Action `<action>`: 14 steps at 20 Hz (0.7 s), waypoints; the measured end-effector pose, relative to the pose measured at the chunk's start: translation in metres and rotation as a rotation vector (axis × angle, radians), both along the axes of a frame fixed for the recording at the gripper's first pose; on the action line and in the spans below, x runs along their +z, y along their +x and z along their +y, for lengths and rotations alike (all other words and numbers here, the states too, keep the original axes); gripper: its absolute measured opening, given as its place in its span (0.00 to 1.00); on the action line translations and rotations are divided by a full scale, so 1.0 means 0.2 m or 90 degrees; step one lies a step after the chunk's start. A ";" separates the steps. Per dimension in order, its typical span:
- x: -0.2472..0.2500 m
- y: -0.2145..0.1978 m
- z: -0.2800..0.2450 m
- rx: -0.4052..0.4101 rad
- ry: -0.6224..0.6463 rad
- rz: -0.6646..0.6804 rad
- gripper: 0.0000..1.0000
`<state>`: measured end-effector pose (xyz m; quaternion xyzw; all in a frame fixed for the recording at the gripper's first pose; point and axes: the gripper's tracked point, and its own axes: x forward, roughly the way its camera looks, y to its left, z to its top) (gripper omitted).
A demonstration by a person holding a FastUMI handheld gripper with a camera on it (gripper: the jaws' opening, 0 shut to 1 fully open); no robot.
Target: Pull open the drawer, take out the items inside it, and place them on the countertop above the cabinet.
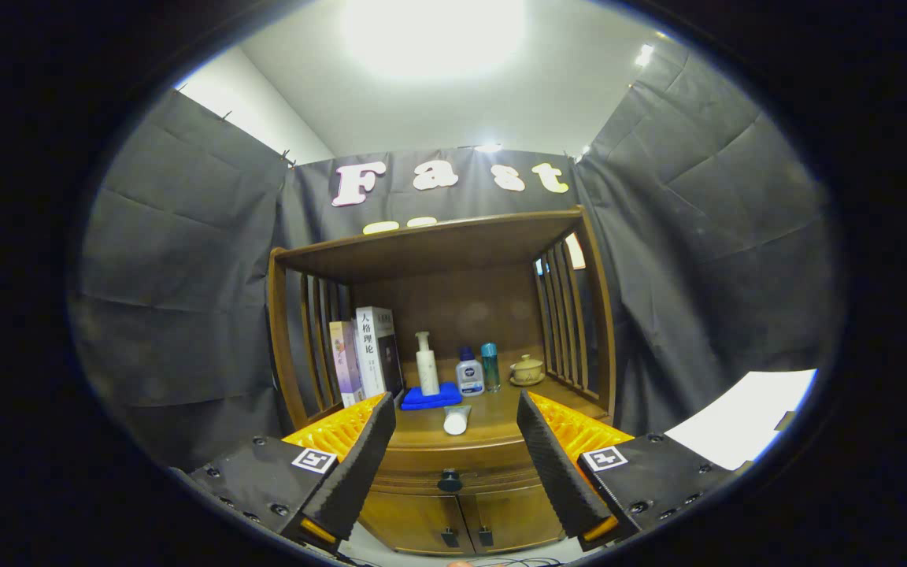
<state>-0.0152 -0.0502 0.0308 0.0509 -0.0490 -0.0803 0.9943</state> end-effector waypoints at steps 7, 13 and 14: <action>0.01 -0.03 -0.07 -0.007 0.043 -0.008 0.98; 0.02 -0.04 -0.06 -0.007 0.027 -0.013 0.97; 0.01 -0.04 -0.05 -0.006 0.023 -0.012 0.97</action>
